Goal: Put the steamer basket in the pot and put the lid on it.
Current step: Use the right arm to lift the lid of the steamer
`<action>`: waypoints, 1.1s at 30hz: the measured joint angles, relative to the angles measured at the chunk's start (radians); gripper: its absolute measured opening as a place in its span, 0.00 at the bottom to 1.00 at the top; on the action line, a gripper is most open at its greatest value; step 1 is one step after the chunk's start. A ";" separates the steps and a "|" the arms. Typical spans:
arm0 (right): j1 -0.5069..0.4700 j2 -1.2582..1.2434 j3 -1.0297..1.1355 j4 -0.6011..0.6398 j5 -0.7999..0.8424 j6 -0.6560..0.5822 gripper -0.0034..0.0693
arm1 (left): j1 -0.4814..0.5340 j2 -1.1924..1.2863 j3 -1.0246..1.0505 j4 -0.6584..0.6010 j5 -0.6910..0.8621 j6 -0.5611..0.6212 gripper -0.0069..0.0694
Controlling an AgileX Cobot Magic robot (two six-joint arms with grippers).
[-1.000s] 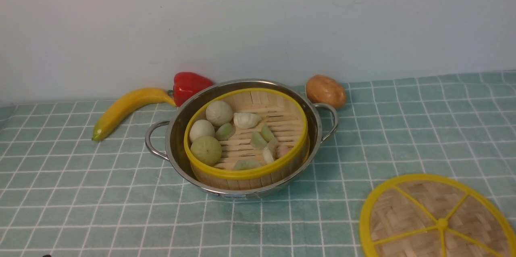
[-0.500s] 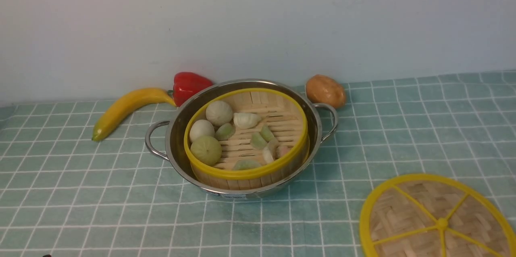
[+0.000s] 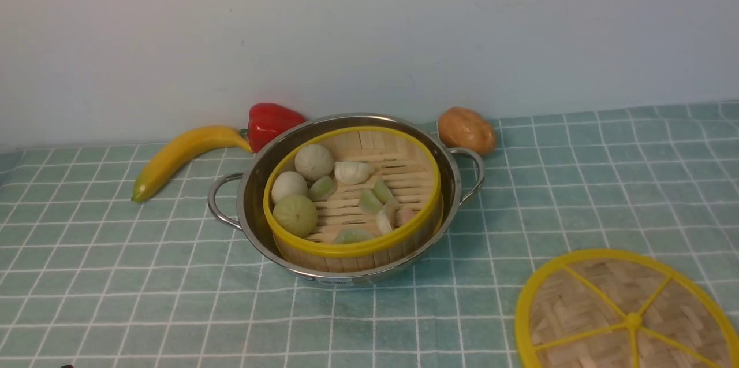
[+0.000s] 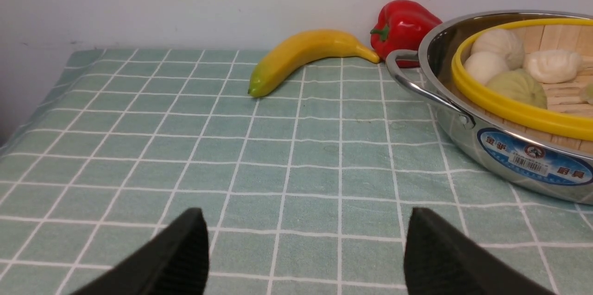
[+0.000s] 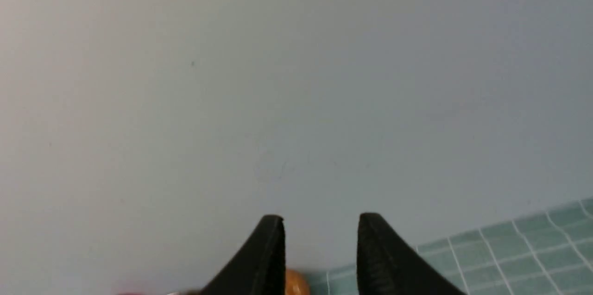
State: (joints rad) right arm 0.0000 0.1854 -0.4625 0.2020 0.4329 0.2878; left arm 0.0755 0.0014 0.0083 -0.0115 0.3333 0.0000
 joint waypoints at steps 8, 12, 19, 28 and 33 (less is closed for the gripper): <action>0.000 0.285 -0.261 0.054 0.491 -0.432 0.38 | 0.000 0.000 0.000 0.000 0.000 0.000 0.78; 0.000 0.471 -0.360 0.182 0.573 -0.666 0.38 | 0.000 -0.001 0.000 0.000 0.000 0.000 0.78; 0.001 0.815 -0.418 0.392 0.609 -0.920 0.38 | 0.000 -0.001 0.000 0.000 0.000 0.000 0.78; 0.176 1.119 -0.435 0.136 0.615 -0.698 0.38 | 0.000 -0.001 0.000 0.000 0.000 0.000 0.78; 0.288 1.264 -0.501 -0.051 0.637 -0.494 0.38 | 0.000 -0.001 0.000 0.000 0.000 0.000 0.78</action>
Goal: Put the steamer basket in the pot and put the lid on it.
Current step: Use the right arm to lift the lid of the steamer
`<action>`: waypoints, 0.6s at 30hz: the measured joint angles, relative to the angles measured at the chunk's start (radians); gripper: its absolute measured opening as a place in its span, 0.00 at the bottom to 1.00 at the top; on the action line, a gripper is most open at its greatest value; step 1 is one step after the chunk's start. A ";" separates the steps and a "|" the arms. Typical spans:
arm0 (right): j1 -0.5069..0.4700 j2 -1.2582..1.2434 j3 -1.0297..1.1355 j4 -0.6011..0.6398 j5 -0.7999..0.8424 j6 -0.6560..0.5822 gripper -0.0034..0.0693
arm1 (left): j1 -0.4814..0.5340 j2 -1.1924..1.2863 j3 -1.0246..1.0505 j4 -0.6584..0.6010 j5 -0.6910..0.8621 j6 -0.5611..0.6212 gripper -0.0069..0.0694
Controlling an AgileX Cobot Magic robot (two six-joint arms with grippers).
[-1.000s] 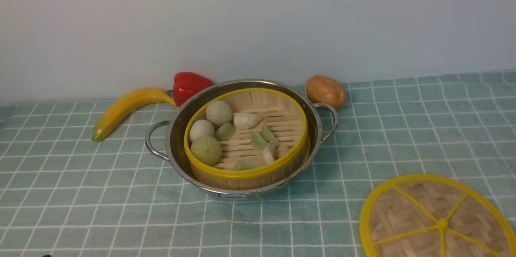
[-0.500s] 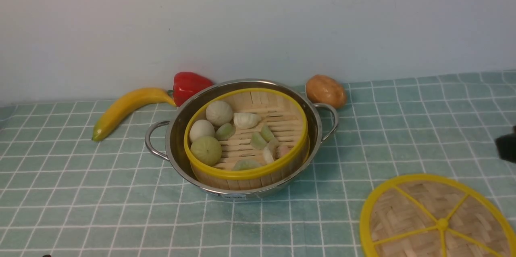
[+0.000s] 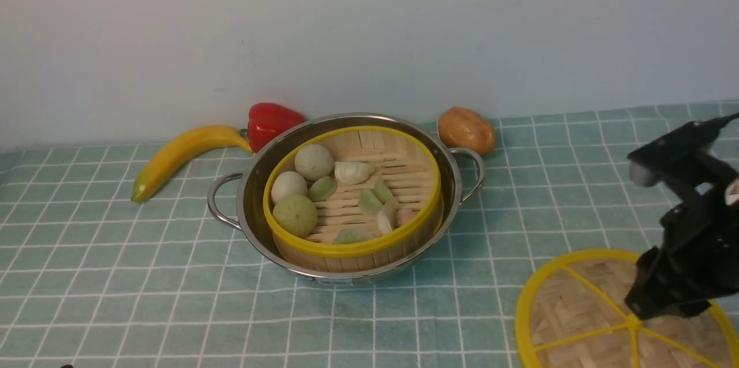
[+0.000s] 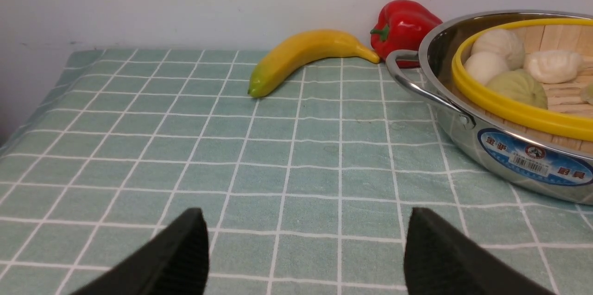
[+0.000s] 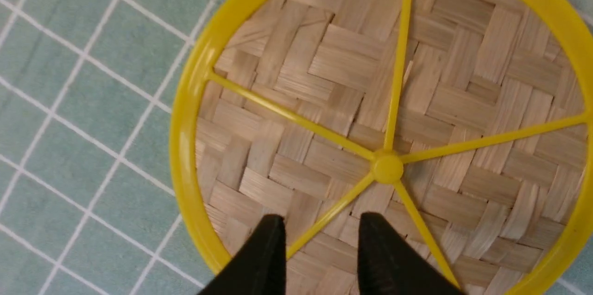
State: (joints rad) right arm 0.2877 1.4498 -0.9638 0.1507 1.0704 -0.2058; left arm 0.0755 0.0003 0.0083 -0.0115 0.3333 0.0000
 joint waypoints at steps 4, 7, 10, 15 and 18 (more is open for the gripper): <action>0.010 0.083 -0.055 -0.039 0.027 0.056 0.38 | 0.000 0.000 0.000 0.000 0.000 0.000 0.78; 0.010 0.133 -0.087 -0.059 0.032 0.092 0.38 | 0.000 0.000 0.000 0.000 0.000 0.000 0.78; 0.010 0.177 -0.098 -0.071 0.042 0.110 0.38 | 0.000 0.000 0.000 0.000 0.000 0.000 0.78; 0.010 0.220 -0.098 -0.075 0.066 0.122 0.38 | 0.000 0.000 0.000 0.000 0.000 0.000 0.78; 0.010 0.227 -0.098 -0.078 0.064 0.134 0.38 | 0.000 0.000 0.000 0.000 0.000 0.000 0.78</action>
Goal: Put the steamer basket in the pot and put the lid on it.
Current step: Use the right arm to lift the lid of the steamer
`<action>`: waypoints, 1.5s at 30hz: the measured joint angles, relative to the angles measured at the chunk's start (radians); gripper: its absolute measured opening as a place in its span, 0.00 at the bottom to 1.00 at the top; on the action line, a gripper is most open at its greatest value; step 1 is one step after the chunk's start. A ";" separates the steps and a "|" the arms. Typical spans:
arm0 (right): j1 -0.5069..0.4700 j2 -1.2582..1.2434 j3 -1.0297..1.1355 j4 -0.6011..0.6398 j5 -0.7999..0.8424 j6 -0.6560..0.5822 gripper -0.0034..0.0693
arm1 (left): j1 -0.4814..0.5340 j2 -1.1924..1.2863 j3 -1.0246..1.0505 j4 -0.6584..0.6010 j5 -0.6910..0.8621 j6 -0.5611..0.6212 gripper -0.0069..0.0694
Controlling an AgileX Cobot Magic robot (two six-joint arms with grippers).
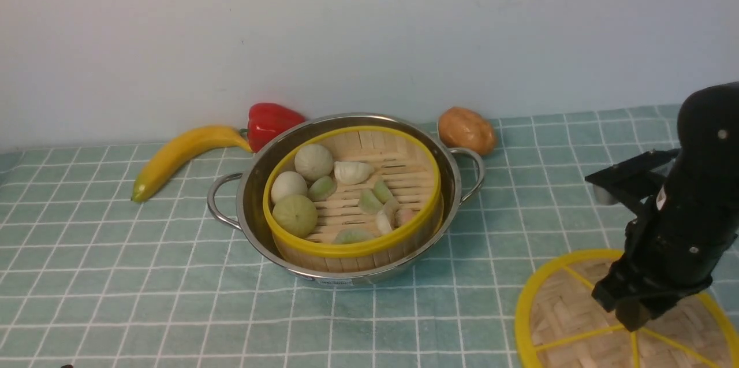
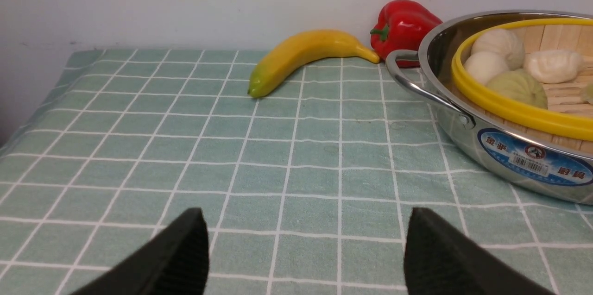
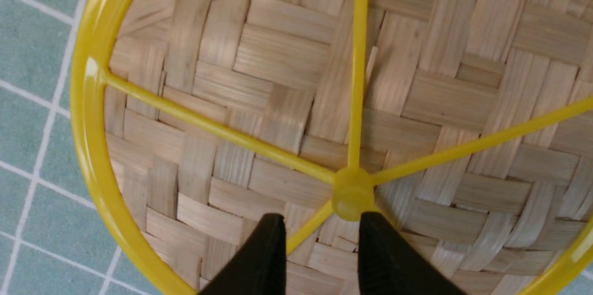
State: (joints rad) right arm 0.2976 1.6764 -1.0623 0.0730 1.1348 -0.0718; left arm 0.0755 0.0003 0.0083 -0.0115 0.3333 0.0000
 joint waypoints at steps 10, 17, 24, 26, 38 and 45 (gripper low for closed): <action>0.000 0.003 -0.003 -0.009 -0.021 0.009 0.38 | 0.000 0.000 0.000 0.000 0.000 0.000 0.78; 0.000 0.040 -0.004 -0.023 -0.021 0.031 0.38 | 0.000 0.000 0.000 0.000 0.000 0.000 0.78; 0.000 0.073 -0.004 -0.029 -0.021 0.051 0.38 | 0.000 0.000 0.000 0.000 0.000 0.000 0.78; 0.000 0.079 -0.004 -0.030 -0.021 0.055 0.38 | 0.000 0.000 0.000 0.000 0.000 0.000 0.78; 0.000 0.089 -0.004 -0.031 0.002 0.095 0.34 | 0.000 0.000 0.000 0.000 0.000 0.000 0.78; 0.000 0.089 -0.004 -0.034 -0.011 0.102 0.24 | 0.000 0.000 0.000 0.000 0.000 0.000 0.78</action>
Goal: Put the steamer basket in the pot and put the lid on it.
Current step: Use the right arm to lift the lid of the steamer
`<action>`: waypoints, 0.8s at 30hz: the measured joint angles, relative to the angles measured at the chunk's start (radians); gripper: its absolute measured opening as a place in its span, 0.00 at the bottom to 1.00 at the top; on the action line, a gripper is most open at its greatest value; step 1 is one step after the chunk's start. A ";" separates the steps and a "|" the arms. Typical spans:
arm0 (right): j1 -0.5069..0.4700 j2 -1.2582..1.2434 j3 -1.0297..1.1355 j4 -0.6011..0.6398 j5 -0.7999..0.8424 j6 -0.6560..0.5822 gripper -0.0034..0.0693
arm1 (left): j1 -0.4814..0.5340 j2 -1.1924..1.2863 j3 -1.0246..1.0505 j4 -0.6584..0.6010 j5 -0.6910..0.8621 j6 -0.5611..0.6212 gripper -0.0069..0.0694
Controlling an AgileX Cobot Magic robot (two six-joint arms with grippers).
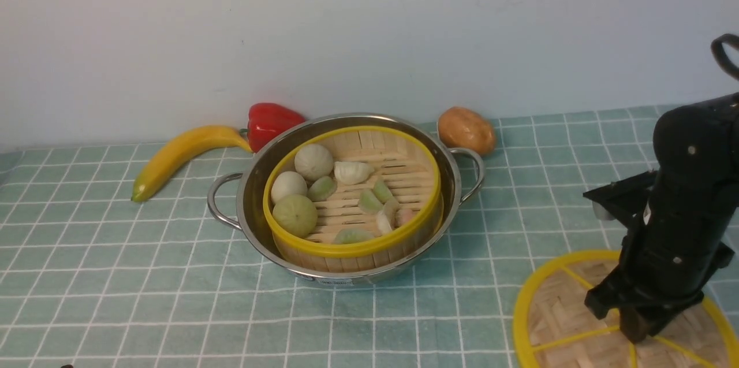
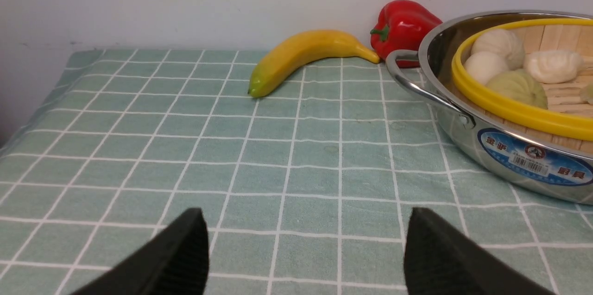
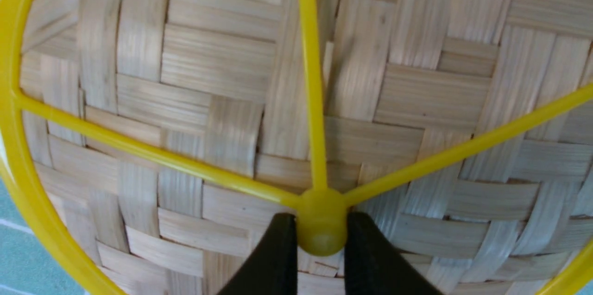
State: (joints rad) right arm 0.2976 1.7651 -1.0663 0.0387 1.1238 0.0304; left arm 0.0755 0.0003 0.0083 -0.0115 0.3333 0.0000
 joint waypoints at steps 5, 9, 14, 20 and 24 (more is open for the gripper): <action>0.000 0.000 0.000 0.000 -0.011 0.004 0.24 | 0.000 0.000 0.000 0.000 0.000 0.000 0.78; 0.000 -0.011 -0.013 -0.010 -0.031 0.011 0.24 | 0.000 0.000 0.000 0.000 0.000 0.000 0.78; 0.000 -0.110 -0.085 -0.019 -0.073 0.029 0.24 | 0.000 0.000 0.000 0.000 0.000 0.000 0.78; 0.000 -0.180 -0.231 0.032 -0.067 -0.045 0.24 | 0.000 0.000 0.000 0.000 0.000 0.000 0.78; 0.014 -0.162 -0.347 0.168 -0.067 -0.186 0.24 | 0.000 0.000 0.000 0.000 0.000 0.000 0.78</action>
State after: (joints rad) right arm 0.3111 1.6035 -1.4131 0.2063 1.0565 -0.1553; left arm 0.0755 0.0003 0.0083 -0.0115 0.3333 0.0000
